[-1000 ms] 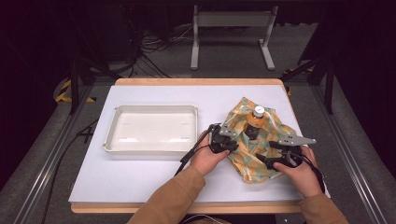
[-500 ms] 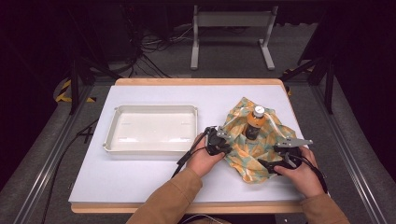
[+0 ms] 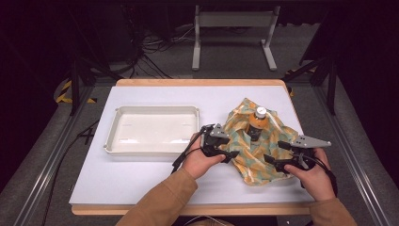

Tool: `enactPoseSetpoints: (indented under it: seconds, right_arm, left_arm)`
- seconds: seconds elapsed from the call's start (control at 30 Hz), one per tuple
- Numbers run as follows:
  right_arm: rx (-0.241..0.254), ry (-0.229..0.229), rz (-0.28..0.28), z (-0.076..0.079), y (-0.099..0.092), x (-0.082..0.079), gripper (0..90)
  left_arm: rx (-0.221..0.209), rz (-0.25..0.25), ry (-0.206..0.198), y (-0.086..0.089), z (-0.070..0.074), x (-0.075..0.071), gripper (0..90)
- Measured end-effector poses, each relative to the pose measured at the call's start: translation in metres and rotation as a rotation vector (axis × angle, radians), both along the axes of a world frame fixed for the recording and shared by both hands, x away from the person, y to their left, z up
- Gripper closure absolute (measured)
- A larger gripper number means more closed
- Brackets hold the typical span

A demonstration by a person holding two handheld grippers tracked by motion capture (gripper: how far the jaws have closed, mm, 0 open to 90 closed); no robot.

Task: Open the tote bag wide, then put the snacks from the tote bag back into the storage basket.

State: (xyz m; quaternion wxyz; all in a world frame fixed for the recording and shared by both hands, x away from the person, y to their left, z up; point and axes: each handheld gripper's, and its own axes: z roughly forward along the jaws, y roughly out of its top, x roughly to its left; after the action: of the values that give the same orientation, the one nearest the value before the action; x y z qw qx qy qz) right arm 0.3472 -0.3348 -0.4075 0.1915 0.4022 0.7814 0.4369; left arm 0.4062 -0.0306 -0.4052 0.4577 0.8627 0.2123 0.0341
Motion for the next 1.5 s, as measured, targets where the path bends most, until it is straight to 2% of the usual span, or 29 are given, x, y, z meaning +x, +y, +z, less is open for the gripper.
enactPoseSetpoints:
  seconds: [0.07,0.37,0.57,0.7,0.8,0.9,1.13,1.23,1.37,1.5]
  right_arm:
    - [0.005,-0.023,0.000,0.006,0.001,-0.003,16.8]
    - [0.057,-0.091,-0.006,0.025,0.000,-0.014,18.5]
    - [0.079,-0.103,0.002,0.030,-0.003,-0.020,20.3]
    - [0.082,-0.105,0.008,0.030,-0.003,-0.023,20.5]
    - [0.079,-0.109,0.006,0.030,-0.004,-0.024,20.5]
    - [0.083,-0.103,0.002,0.030,-0.005,-0.024,20.5]
    - [0.088,-0.093,0.006,0.027,-0.007,-0.024,20.8]
    - [0.092,-0.095,0.004,0.027,-0.008,-0.024,20.8]
    - [0.095,-0.084,-0.001,0.025,-0.009,-0.023,20.8]
    - [0.099,-0.082,-0.004,0.024,-0.009,-0.022,21.2]
  left_arm:
    - [-0.012,-0.004,-0.024,0.004,0.008,-0.001,36.9]
    - [-0.049,-0.017,-0.058,0.010,0.033,0.001,34.4]
    - [-0.072,-0.027,-0.080,0.006,0.046,0.009,33.3]
    - [-0.109,-0.018,-0.088,0.000,0.053,0.020,32.3]
    - [-0.125,-0.028,-0.101,-0.005,0.056,0.025,31.5]
    - [-0.142,-0.038,-0.087,-0.013,0.059,0.032,27.8]
    - [-0.174,-0.044,-0.116,-0.035,0.061,0.047,27.0]
    - [-0.191,-0.030,-0.122,-0.042,0.059,0.052,25.4]
    - [-0.207,-0.044,-0.132,-0.050,0.057,0.057,24.9]
    - [-0.244,-0.051,-0.123,-0.057,0.054,0.061,25.7]
